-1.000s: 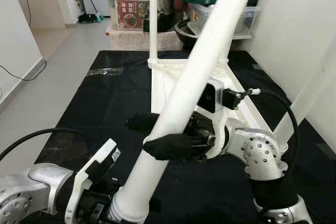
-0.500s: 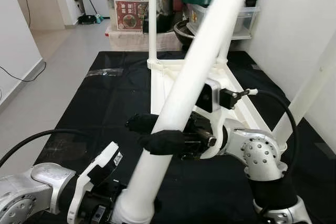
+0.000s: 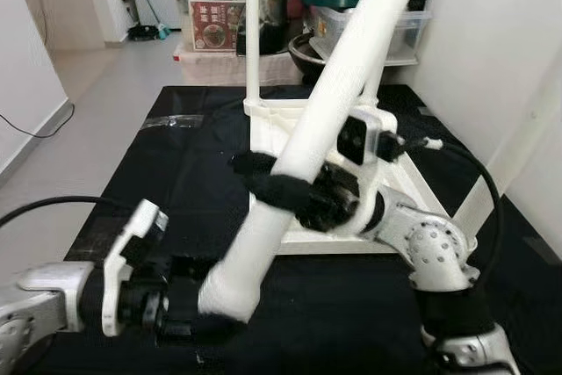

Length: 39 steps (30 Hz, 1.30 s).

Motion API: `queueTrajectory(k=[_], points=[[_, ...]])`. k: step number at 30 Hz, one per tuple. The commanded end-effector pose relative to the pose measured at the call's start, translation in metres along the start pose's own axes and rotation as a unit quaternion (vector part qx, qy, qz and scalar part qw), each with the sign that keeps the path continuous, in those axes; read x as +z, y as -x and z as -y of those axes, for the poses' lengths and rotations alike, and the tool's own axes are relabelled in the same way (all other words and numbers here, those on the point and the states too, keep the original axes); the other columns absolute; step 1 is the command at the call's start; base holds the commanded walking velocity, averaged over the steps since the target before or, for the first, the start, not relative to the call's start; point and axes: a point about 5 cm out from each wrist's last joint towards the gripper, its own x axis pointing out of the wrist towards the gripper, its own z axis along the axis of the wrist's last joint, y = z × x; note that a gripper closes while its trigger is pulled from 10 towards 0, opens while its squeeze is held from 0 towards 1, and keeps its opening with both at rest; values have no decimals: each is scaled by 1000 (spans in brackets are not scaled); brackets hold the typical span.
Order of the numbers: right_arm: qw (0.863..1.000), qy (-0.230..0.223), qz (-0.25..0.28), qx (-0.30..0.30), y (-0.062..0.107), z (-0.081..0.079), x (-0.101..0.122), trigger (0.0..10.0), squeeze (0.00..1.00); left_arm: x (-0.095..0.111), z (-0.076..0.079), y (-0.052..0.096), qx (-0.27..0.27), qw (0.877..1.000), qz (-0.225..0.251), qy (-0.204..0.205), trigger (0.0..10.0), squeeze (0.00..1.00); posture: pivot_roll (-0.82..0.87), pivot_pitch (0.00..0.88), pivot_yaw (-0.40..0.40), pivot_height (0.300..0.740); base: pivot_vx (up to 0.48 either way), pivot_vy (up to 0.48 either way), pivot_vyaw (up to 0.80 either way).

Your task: Building children table

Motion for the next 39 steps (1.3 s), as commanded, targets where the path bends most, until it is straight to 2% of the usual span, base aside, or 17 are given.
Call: queueTrajectory(k=[1, 5, 8, 9, 10, 11, 14, 15, 17, 18, 19, 20, 22, 25, 27, 34, 39], points=[[993, 44, 15, -108, 14, 21, 13, 0, 0, -2, 3, 3, 10, 1000, 5, -1, 10000, 0, 122, 0, -38, 740, 0, 0, 0], [985, 58, 20, -160, 21, 34, 22, 0, 0, -11, 4, 6, 45, 999, 0, -8, 10000, 0, 131, 0, -46, 740, 0, 0, 0], [970, 94, 23, -225, 29, 48, 39, 0, 0, -33, 6, 6, 123, 992, -7, -4, 10000, 0, 140, 0, -48, 740, 0, 0, 0], [970, 94, 23, -225, 29, 48, 39, 0, 0, -33, 6, 6, 123, 992, -7, -4, 10000, 0, 140, 0, -48, 740, 0, 0, 0], [964, 104, 26, -242, 30, 51, 44, 0, 0, -37, 1, 8, 158, 987, -6, -6, 10000, 0, 143, 0, -46, 740, 0, 0, 0], [964, 104, 26, -242, 30, 51, 44, 0, 0, -37, 1, 8, 158, 987, -6, -6, 10000, 0, 143, 0, -46, 740, 0, 0, 0], [941, 134, 39, -309, 34, 61, 56, 0, 0, -52, -23, 13, 288, 957, -32, -18, 10000, 0, 151, 0, -44, 740, 0, 0, 0], [941, 134, 39, -309, 34, 61, 56, 0, 0, -52, -23, 13, 288, 957, -32, -18, 10000, 0, 151, 0, -44, 740, 0, 0, 0], [916, 156, 57, -366, 37, 68, 65, 0, 0, -64, -36, 12, 355, 931, -72, -50, 10000, 0, 153, 0, -40, 740, 0, 0, 0], [916, 156, 57, -366, 37, 68, 65, 0, 0, -64, -36, 12, 355, 931, -72, -50, 10000, 0, 153, 0, -40, 740, 0, 0, 0], [908, 163, 67, -380, 36, 69, 69, 0, 0, -69, -40, 11, 373, 922, -87, -60, 10000, 0, 149, 0, -38, 740, 0, 0, 0], [908, 163, 67, -380, 36, 69, 69, 0, 0, -69, -40, 11, 373, 922, -87, -60, 10000, 0, 149, 0, -38, 740, 0, 0, 0], [898, 168, 79, -399, 35, 69, 71, 0, 0, -74, -44, 2, 393, 911, -95, -86, 10000, 0, 135, 0, -25, 740, 0, 0, 0], [898, 168, 79, -399, 35, 69, 71, 0, 0, -74, -44, 2, 393, 911, -95, -86, 10000, 0, 135, 0, -25, 740, 0, 0, 0], [894, 170, 76, -406, 35, 70, 65, 0, 0, -74, -46, -10, 401, 903, -88, -124, 10000, 0, 128, 0, -21, 740, 0, 0, 0], [895, 167, 74, -407, 35, 70, 62, 0, 0, -69, -48, -15, 403, 901, -77, -141, 10000, 0, 127, 0, -25, 740, 0, 0, 0], [896, 163, 68, -407, 27, 72, 54, 0, 0, -58, -54, -27, 407, 895, -56, -173, 10000, 0, 121, 0, -23, 740, 0, 0, 0]])
